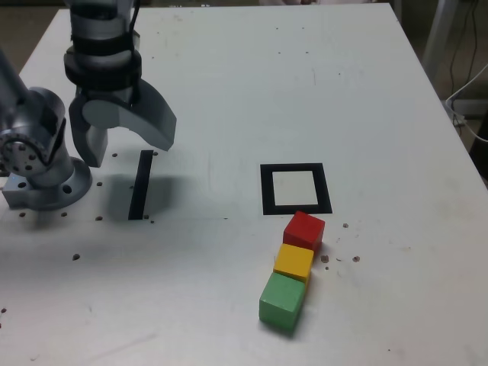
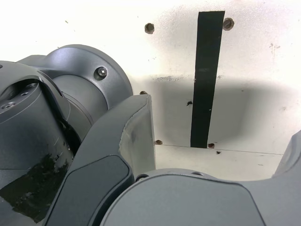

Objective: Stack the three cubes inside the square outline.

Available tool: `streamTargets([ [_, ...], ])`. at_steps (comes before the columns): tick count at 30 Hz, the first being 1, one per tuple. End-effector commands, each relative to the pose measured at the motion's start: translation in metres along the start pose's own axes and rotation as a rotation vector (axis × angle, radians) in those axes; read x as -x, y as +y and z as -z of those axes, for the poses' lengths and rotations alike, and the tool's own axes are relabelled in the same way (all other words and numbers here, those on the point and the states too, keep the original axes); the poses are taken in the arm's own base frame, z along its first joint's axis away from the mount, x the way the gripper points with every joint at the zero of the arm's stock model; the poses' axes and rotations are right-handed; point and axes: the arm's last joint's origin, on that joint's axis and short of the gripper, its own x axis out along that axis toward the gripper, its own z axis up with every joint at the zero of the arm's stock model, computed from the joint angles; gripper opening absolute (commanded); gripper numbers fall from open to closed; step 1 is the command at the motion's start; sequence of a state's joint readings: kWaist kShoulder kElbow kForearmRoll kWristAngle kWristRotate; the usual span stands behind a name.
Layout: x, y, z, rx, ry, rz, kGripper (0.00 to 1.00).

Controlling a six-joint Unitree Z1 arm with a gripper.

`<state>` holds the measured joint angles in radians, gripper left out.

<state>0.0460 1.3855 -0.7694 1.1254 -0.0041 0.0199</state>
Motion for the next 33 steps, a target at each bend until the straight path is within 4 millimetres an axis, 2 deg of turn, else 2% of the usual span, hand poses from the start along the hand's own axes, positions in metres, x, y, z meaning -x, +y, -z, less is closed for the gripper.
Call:
streamTargets([
  [1, 0.001, 0.000, 0.001, 0.000, -0.004, 0.001, 1.00],
  [22, 0.002, -0.001, -0.002, -0.003, 0.007, 0.001, 1.00],
  [28, 0.018, -0.013, -0.013, -0.064, -0.004, -0.002, 1.00],
  [33, 0.033, -0.031, -0.032, -0.131, -0.001, -0.010, 1.00],
])
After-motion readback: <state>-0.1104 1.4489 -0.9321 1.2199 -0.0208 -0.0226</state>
